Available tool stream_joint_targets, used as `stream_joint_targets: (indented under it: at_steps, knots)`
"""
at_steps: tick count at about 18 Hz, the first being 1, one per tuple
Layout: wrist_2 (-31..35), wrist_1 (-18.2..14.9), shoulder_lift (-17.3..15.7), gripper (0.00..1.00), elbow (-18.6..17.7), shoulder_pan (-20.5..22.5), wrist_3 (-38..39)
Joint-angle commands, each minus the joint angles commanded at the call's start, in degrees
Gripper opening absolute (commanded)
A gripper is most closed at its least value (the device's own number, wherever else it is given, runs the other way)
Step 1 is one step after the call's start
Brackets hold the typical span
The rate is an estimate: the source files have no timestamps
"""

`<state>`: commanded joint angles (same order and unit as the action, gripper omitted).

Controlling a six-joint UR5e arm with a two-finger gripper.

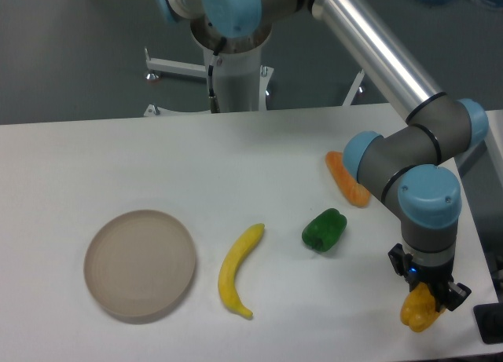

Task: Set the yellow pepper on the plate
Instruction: 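Carry the held yellow pepper with the gripper over to the beige plate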

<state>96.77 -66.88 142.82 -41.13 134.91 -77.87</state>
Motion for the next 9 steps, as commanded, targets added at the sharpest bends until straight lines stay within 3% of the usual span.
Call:
stream_joint_targets:
  at_steps: [6,9]
  knots:
    - [-0.53,-0.44,-1.14,0.38,-0.70,-2.02,1.13]
    - [-0.61,-1.31,-3.94,0.38,-4.64,-3.77,5.61]
